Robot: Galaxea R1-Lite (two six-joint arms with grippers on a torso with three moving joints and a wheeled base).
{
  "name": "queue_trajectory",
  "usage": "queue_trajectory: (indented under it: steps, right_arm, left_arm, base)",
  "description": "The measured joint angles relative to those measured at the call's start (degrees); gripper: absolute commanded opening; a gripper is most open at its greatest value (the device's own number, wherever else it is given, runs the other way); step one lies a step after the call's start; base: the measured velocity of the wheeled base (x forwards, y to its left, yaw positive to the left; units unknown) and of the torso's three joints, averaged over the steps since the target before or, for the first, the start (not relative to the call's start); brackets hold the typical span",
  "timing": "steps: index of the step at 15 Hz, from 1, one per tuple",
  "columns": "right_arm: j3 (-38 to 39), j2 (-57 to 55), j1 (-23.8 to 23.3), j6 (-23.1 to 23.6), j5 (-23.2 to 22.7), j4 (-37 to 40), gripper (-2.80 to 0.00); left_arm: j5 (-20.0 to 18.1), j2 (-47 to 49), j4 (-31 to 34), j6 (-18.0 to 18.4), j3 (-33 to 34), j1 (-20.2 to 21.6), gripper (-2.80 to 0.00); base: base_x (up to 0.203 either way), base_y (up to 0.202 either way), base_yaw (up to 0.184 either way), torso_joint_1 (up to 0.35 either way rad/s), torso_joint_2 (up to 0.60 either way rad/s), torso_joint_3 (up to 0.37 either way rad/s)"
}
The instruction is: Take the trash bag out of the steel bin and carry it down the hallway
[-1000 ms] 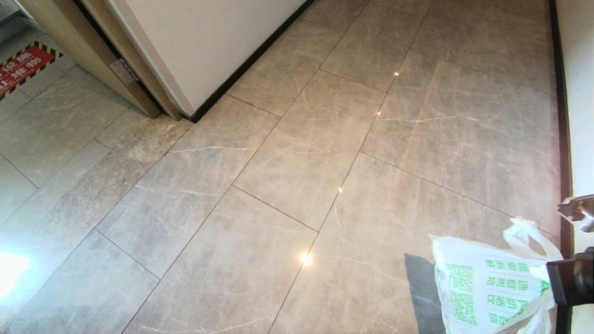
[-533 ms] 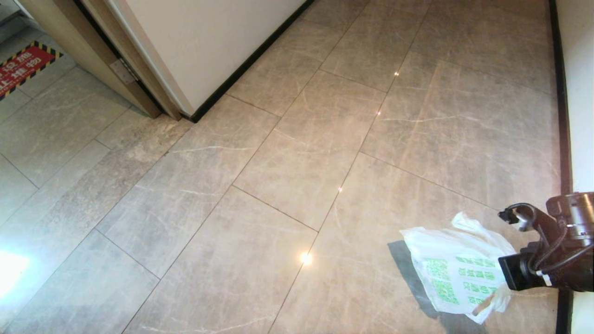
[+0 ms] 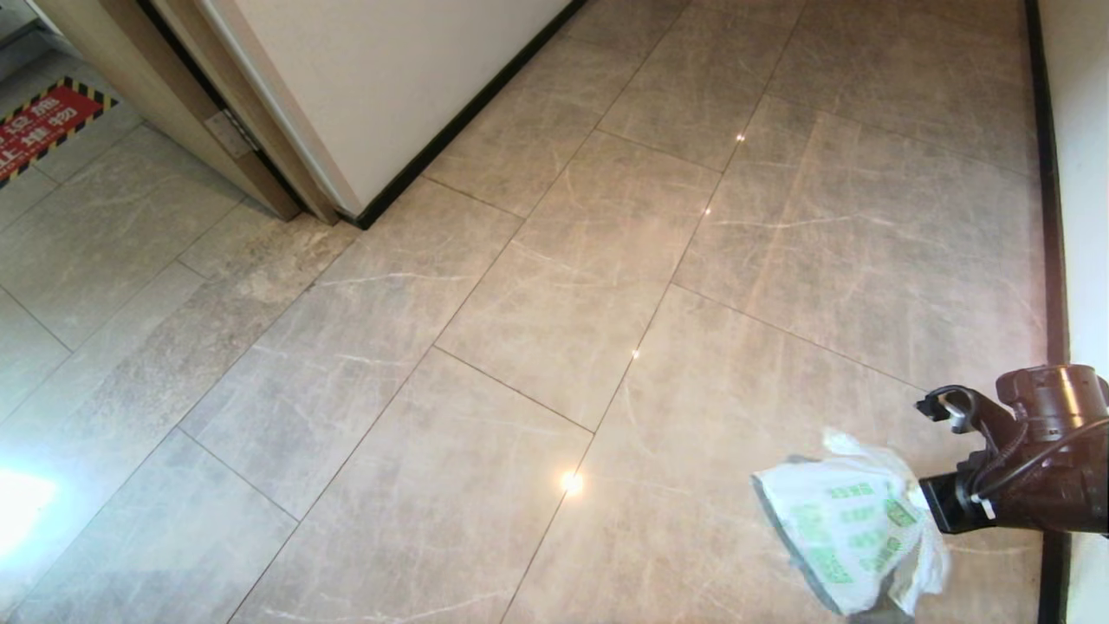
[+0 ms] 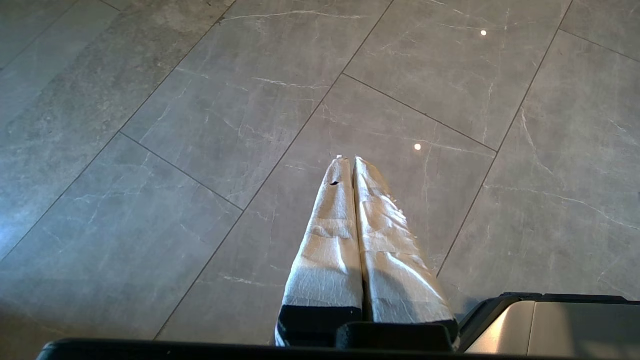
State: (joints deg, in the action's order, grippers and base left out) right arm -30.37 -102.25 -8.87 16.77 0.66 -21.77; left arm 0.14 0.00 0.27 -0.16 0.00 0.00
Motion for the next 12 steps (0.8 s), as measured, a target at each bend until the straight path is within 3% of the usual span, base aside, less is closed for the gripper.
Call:
queue_trajectory:
  steps: [5,12]
  right_arm:
    - [1.16,4.12,-0.33,1.34,0.0,5.12,0.0]
    - [4.21,21.58,-0.25,1.48,-0.03,17.14,0.0]
  left_arm:
    - [0.01,0.0,0.0,0.02,0.0,0.0,-2.8]
    - [0.02,0.0,-0.01,-0.01,0.0,0.0,-2.8]
  base:
    - [0.0,0.0,0.0,0.0,0.0,0.0]
    - [0.0,0.0,0.0,0.0,0.0,0.0]
